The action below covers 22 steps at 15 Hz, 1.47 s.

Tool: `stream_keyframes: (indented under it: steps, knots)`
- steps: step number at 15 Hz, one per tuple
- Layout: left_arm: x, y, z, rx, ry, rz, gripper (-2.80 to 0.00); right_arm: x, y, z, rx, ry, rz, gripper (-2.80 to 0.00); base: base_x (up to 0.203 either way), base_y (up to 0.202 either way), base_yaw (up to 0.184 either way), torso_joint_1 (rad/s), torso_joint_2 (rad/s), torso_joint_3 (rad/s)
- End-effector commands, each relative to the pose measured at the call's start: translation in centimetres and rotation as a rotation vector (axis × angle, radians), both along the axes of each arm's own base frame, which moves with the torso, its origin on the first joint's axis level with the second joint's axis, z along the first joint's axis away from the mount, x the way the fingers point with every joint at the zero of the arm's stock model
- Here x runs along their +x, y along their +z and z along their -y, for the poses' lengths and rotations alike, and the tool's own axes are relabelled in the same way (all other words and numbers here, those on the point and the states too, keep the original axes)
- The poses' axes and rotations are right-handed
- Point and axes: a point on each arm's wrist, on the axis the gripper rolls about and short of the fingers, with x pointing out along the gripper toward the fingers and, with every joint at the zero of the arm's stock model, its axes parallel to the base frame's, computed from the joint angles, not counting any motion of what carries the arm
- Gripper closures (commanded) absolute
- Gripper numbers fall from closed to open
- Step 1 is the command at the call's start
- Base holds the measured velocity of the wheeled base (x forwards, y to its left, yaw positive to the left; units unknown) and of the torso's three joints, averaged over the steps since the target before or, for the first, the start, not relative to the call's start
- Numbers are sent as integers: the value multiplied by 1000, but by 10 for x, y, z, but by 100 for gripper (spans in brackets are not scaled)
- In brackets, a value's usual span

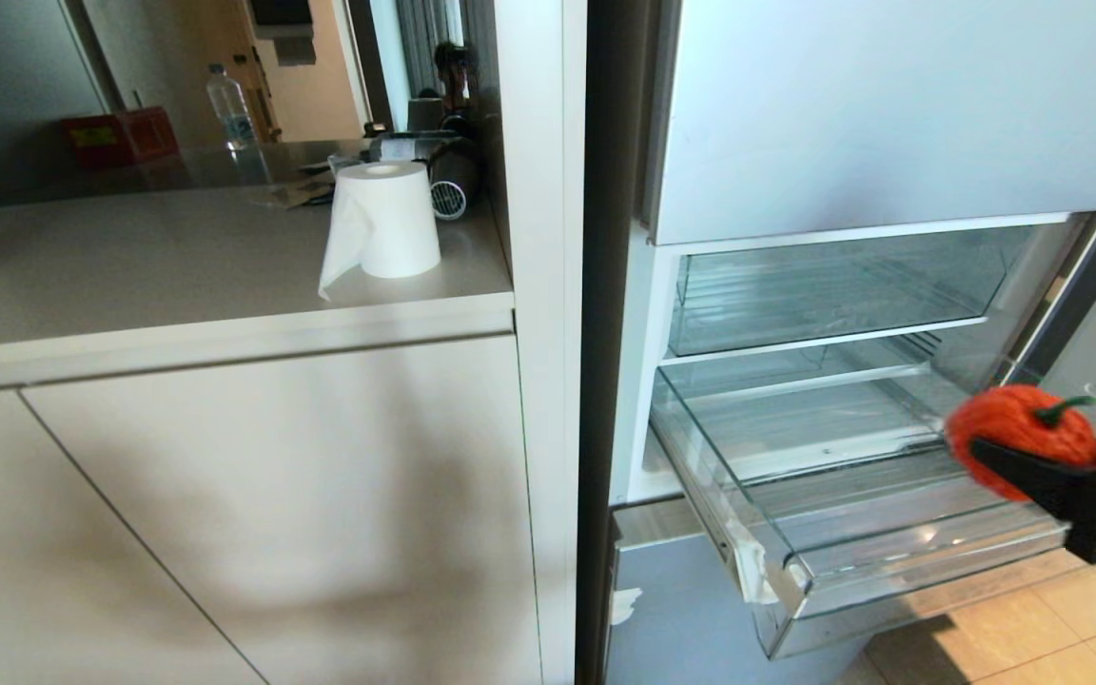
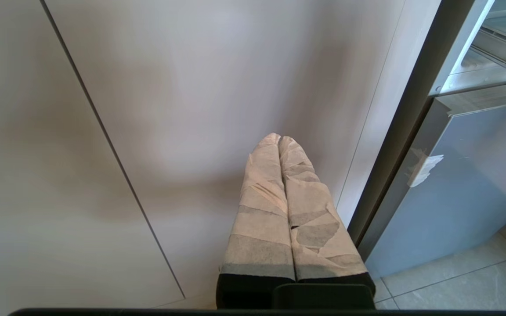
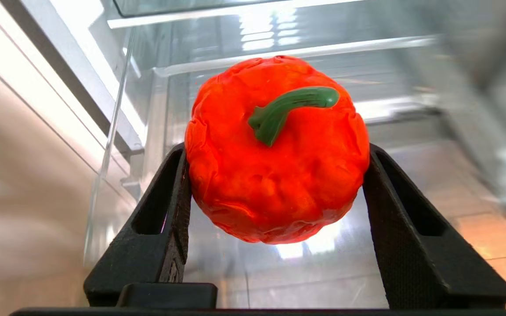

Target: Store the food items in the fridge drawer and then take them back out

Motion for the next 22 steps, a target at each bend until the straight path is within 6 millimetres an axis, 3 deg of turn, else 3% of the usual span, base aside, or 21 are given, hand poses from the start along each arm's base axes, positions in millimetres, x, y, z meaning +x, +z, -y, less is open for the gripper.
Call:
stream_keyframes:
  steps: [1, 3, 5, 7, 11, 22]
  knots:
    - [0, 0, 0, 0, 0, 0, 0, -67, 1, 19, 44, -33, 181, 0, 0, 0, 0, 0, 0, 0]
    - [0, 0, 0, 0, 0, 0, 0, -99, -35, 29, 21, -111, 174, 0, 0, 0, 0, 0, 0, 0]
    - [0, 0, 0, 0, 0, 0, 0, -109, -93, 31, -52, -138, 28, 0, 0, 0, 0, 0, 0, 0]
    - [0, 0, 0, 0, 0, 0, 0, -125, -123, 30, -87, -111, -4, 0, 0, 0, 0, 0, 0, 0]
    - [0, 0, 0, 1, 0, 0, 0, -147, -133, 29, -135, -68, 203, 0, 0, 0, 0, 0, 0, 0]
    - [0, 0, 0, 1, 0, 0, 0, -148, -135, 28, -175, -42, 199, 0, 0, 1, -6, 0, 0, 0]
